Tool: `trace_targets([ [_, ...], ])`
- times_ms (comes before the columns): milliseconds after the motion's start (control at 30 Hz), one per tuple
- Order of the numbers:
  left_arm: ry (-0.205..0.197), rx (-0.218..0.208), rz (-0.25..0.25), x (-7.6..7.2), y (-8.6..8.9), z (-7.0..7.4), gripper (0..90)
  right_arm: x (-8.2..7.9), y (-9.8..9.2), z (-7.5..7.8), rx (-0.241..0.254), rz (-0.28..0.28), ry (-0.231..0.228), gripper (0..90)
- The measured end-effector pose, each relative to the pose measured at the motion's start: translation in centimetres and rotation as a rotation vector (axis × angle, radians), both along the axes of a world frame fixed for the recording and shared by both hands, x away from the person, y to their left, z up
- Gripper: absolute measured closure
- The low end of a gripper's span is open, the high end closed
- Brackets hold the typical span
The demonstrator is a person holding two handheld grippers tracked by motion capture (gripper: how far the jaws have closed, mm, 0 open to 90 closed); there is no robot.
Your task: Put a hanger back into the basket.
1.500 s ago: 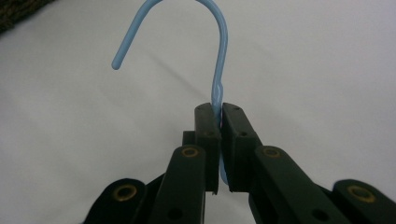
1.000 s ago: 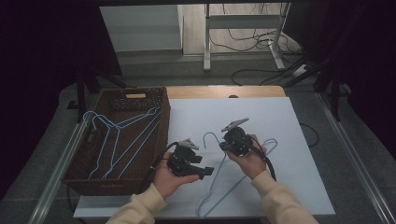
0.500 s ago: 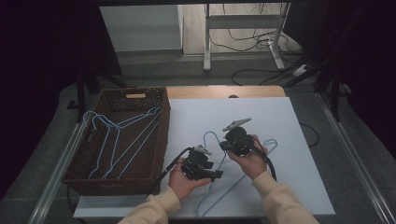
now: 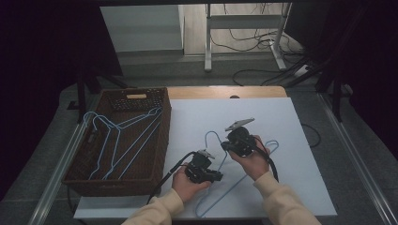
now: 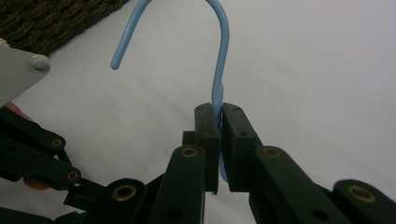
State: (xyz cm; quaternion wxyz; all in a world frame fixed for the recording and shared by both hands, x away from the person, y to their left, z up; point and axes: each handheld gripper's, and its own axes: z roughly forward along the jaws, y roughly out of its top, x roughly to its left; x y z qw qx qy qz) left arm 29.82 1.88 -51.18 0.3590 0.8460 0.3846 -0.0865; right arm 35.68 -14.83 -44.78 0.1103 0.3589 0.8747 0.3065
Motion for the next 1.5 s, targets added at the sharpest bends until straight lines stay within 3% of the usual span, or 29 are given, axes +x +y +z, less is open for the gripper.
trace_targets([
  [300, 0.047, -0.057, 0.048, 0.7, 1.4, 0.2, 85.9, 0.1, -0.8, 0.6, 0.07, -0.005, 0.001, 84.2],
  [433, 0.032, -0.075, 0.068, 0.7, 2.1, 0.6, 86.2, -0.1, -1.5, 1.4, 0.138, 0.03, -0.019, 75.8],
  [600, 0.028, -0.125, 0.082, 0.6, 2.6, 1.2, 86.3, -0.8, -2.8, 2.7, 0.226, 0.063, -0.065, 55.8],
  [767, 0.024, -0.173, 0.097, 0.5, 3.2, 2.1, 86.3, -2.0, -5.5, 3.5, 0.248, 0.046, -0.123, 44.8],
  [900, 0.019, -0.205, 0.098, 0.3, 3.4, 2.7, 86.3, -2.5, -8.0, 3.2, 0.263, -0.004, -0.134, 42.1],
  [1133, 0.003, -0.25, 0.085, 0.2, 3.6, 4.3, 86.4, -4.1, -11.4, 2.1, 0.254, -0.036, -0.15, 40.5],
  [1300, -0.022, -0.265, 0.084, 0.1, 4.0, 5.7, 86.3, -4.5, -12.7, 1.7, 0.239, -0.063, -0.155, 39.9],
  [1500, -0.053, -0.275, 0.086, 0.0, 4.8, 7.3, 86.3, -4.4, -13.0, 1.4, 0.216, -0.07, -0.156, 39.8],
])
